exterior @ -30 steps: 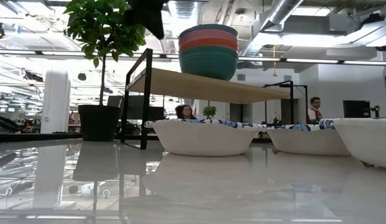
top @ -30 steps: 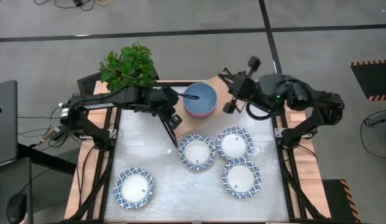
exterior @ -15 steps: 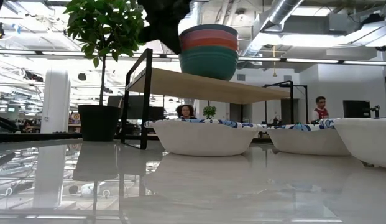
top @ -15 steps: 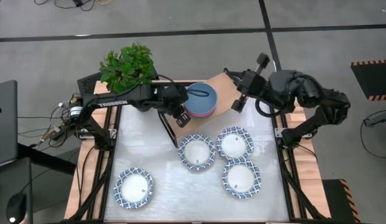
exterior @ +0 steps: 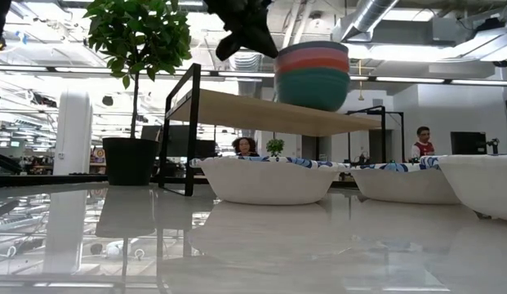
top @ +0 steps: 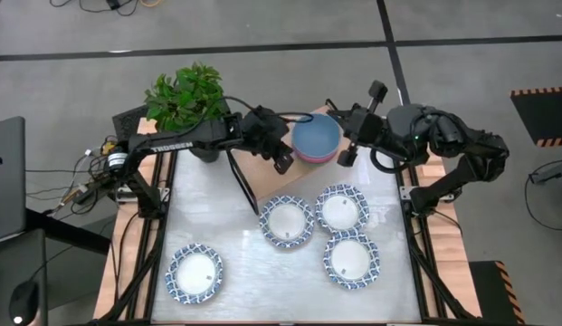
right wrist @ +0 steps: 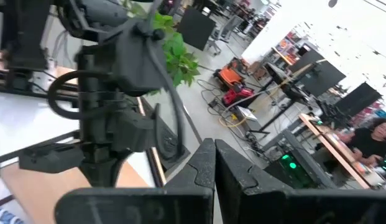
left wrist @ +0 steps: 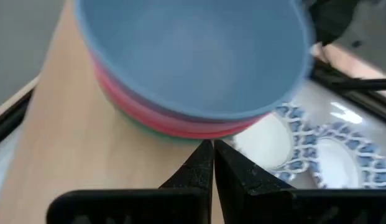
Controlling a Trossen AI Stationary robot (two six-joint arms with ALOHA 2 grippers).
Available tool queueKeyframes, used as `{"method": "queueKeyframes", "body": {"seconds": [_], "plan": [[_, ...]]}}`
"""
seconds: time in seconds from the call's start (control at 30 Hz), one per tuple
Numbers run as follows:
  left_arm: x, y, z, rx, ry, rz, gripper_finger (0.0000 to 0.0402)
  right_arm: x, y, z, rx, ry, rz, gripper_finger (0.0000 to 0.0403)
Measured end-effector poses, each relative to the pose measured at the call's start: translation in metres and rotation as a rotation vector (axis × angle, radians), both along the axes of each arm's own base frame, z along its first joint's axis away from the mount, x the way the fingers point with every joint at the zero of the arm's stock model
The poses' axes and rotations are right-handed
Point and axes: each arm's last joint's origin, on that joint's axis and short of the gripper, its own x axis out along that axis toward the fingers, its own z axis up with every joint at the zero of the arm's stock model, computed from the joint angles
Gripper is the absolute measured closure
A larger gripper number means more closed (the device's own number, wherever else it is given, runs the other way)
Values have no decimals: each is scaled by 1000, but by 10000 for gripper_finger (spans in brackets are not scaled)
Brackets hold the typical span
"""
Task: Place and stack bowls onto a shelf
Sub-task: Move the stacked bowls to the right side of the shelf
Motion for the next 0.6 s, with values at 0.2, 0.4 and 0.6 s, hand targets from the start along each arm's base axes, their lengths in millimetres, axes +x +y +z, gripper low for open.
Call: {"method": "queueKeyframes", "body": {"seconds": [0.2, 0.4, 0.6], "plan": [[-7, 3, -1, 46, 68, 79, 401, 6, -3, -3, 55, -16, 28, 379], [-38, -4, 29, 30, 78, 116, 401, 29, -7, -20, 212, 37, 173, 379], [-78, -30, 67, 3, -15, 79, 401, 89, -3, -77, 211, 322, 180, 382]]}}
